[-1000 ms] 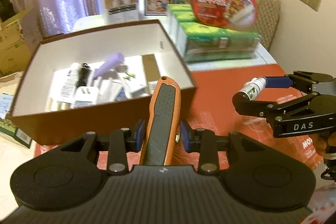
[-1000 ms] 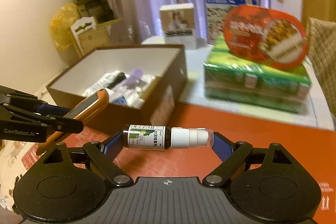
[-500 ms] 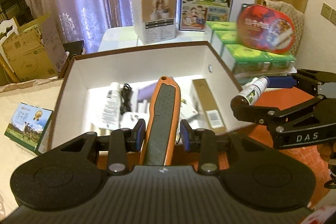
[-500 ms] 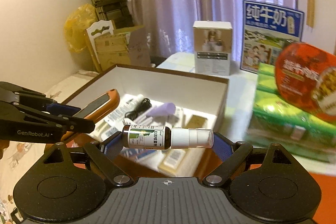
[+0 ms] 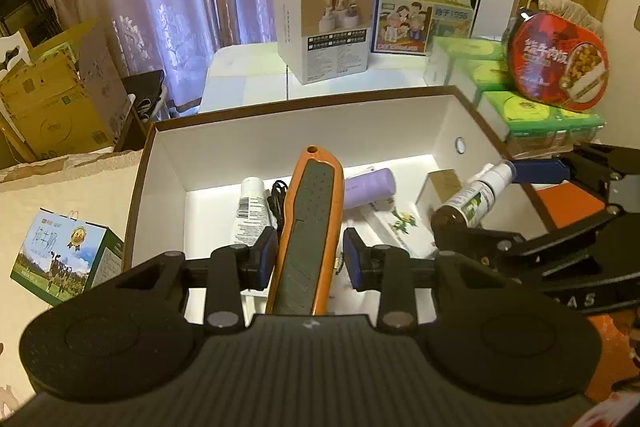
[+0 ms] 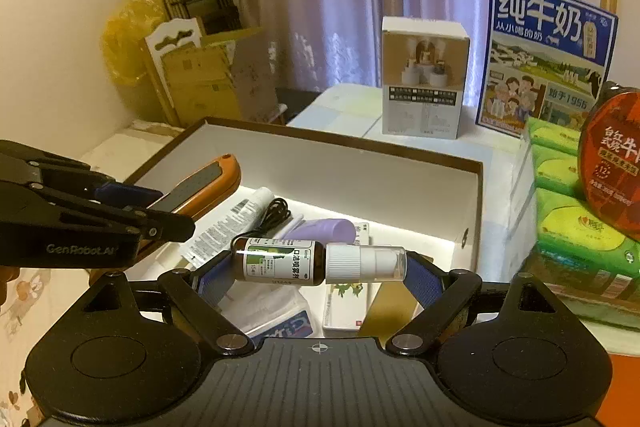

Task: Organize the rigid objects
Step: 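Lower and release the spray bottle with the right tool while the left tool releases the knife inside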

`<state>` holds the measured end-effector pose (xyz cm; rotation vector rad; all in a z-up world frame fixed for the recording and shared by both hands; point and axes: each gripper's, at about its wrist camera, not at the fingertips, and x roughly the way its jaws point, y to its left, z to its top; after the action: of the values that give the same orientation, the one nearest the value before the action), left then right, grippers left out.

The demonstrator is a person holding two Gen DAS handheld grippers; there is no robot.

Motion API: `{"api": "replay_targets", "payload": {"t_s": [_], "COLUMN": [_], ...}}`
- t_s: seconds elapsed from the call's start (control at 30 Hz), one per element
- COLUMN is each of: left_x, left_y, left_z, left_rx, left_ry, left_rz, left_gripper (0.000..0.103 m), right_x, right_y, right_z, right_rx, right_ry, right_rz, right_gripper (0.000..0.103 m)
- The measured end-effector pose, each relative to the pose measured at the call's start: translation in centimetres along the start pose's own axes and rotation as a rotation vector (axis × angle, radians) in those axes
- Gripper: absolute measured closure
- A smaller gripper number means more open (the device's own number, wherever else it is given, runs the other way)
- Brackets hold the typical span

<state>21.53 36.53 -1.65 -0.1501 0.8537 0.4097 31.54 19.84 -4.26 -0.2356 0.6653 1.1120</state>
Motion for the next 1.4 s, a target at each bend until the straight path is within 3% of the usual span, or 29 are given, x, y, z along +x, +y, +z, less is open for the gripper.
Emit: {"api": "replay_targets", "payload": {"t_s": [0.43, 0.73, 0.93, 1.1, 1.4], "left_x": [6.4, 6.2, 4.7, 3.5, 0.8], "left_y": [3.1, 5.2, 6.4, 7.1, 6.8], "left_z": [0.5, 1.1, 0.3, -0.5, -1.8], "left_rx": [-0.013, -0.049, -0.071, -0.086, -0.071], "left_ry": [0.101, 0.065, 0.054, 0.035, -0.036], "left_rz": [-0.008, -0.029, -0.033, -0.024, -0.022], "left_gripper": [0.072, 0.072, 0.058, 0.042, 0.033], "right_x": [3.8, 5.0, 5.8, 5.8, 3.3], "right_y": [0.5, 1.0, 1.5, 2.0, 2.5], "right_z": [0.7, 1.2, 1.8, 2.6, 1.4], "right_rx": [0.060, 0.104, 0.151, 0.192, 0.219], "right_ry": [0.073, 0.085, 0.080, 0.021, 0.019], "right_rz": [-0.053, -0.070, -0.069, -0.082, -0.102], "right_gripper": [0.017, 0.017, 0.017, 0.017, 0.016]}}
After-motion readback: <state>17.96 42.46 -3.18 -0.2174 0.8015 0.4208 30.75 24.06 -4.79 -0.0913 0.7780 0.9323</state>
